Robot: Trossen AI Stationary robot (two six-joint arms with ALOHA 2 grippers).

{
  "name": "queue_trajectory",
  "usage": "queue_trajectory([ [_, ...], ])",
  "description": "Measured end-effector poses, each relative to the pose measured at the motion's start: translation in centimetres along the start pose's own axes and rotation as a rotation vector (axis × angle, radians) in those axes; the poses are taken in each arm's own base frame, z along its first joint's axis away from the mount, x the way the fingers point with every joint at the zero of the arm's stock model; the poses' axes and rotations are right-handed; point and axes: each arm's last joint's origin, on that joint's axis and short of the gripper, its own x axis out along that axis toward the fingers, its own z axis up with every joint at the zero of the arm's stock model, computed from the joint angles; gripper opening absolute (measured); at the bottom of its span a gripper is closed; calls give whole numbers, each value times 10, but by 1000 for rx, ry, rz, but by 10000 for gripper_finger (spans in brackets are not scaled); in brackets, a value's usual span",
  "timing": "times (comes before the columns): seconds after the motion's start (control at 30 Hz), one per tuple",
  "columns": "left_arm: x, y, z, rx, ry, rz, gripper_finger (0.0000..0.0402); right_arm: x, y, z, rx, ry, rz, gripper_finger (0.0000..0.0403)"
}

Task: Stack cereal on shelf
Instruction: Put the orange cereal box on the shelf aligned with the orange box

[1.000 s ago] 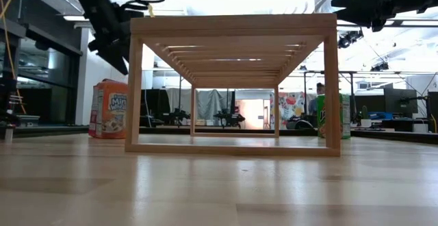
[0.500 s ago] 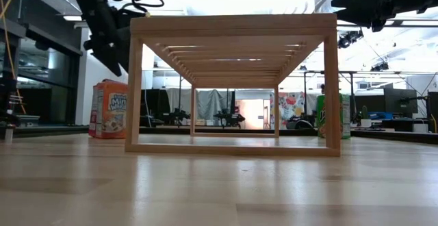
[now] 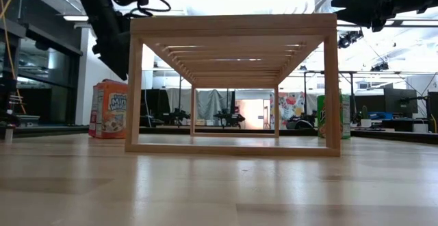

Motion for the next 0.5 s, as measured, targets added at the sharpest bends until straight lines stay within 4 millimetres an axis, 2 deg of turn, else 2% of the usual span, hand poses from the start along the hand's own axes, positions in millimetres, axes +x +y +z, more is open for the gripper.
queue_trajectory([
  [0.3, 19, -5, 4, 45, 26, 101, 300, 0, 0, 0, 7, 0, 0, 240],
  [0.5, 21, -6, 4, 45, 43, 77, 300, 0, 0, -1, 1, 7, 0, 240],
])
